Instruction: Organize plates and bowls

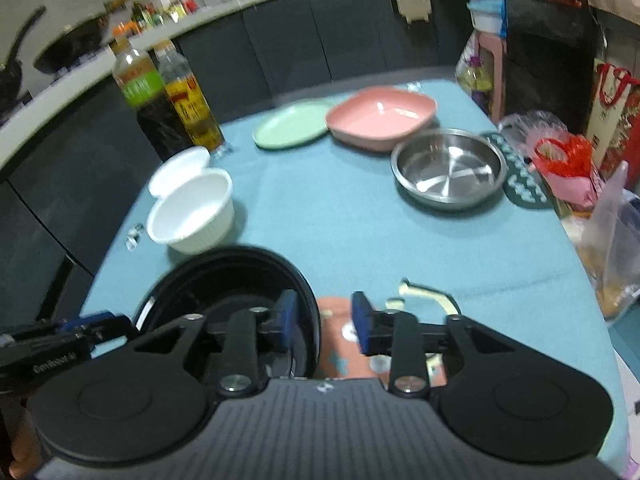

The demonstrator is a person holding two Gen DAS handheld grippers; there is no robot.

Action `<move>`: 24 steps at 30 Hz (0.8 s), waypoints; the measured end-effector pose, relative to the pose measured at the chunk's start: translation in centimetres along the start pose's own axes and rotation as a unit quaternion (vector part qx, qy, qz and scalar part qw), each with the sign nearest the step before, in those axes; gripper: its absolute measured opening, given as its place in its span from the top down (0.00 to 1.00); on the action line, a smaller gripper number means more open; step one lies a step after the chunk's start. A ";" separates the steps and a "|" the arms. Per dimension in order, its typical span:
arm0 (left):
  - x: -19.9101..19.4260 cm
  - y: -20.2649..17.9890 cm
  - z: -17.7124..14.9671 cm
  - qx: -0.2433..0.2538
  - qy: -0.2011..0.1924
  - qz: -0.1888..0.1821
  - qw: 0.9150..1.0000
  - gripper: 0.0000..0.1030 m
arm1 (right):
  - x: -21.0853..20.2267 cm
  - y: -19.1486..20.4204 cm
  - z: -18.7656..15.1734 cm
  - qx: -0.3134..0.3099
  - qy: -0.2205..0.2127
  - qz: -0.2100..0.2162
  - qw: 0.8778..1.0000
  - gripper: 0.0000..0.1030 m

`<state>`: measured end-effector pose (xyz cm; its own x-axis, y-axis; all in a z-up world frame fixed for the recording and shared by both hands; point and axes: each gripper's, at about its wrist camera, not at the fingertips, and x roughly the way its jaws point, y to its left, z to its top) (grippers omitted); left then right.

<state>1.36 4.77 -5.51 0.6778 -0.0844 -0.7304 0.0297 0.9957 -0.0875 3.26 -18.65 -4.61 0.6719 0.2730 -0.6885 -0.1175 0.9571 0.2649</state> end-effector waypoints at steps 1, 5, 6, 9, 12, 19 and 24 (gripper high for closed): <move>-0.1 0.1 0.0 -0.001 -0.001 -0.002 1.000 0.84 | -0.2 -0.1 0.1 0.004 -0.010 -0.001 1.000 0.64; -0.5 -0.1 0.0 0.002 -0.017 0.006 1.000 0.83 | -1.3 -0.5 0.1 0.010 -0.067 0.001 0.998 0.60; -0.6 -0.2 0.1 0.005 -0.020 0.011 1.000 0.83 | -1.6 -0.6 0.1 0.013 -0.080 0.006 0.997 0.60; -1.0 -0.3 0.3 0.008 -0.033 0.019 0.999 0.83 | -1.9 -1.0 0.3 0.029 -0.088 0.015 0.996 0.60; -1.6 -0.1 0.6 0.001 -0.052 0.017 0.998 0.82 | -1.8 -1.3 0.6 0.051 -0.083 0.028 0.995 0.60; -3.1 1.0 0.7 -0.054 -0.115 -0.004 0.992 0.77 | -2.1 -0.7 0.9 0.012 -0.092 0.017 0.996 0.60; -2.6 0.8 1.5 -0.053 -0.106 0.022 0.993 0.76 | -1.8 -0.3 1.0 -0.011 -0.081 0.031 0.996 0.60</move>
<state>0.73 5.89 -2.66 0.8159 -0.0202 -0.5778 -0.0737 0.9876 -0.1385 2.84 -19.53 -2.74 0.7712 0.3150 -0.5532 -0.1774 0.9409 0.2885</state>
